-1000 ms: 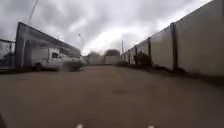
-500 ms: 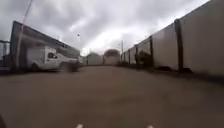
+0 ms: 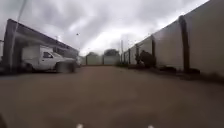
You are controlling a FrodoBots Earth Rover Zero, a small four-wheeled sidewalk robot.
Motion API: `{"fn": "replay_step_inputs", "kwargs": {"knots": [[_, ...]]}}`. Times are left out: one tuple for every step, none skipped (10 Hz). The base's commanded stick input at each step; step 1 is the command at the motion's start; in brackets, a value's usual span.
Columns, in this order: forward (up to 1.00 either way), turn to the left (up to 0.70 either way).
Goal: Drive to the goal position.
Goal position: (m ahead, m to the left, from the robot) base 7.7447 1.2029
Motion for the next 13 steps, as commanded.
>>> {"fn": "replay_step_inputs", "kwargs": {"knots": [[1.00, 0.04], [1.00, 0.04], [1.00, 0.04], [1.00, 0.04], [1.00, 0.04], [1.00, 0.04], [1.00, 0.04], [1.00, 0.04], [1.00, 0.04], [1.00, 0.04], [1.00, 0.04], [1.00, 0.04], [1.00, 0.04]]}}
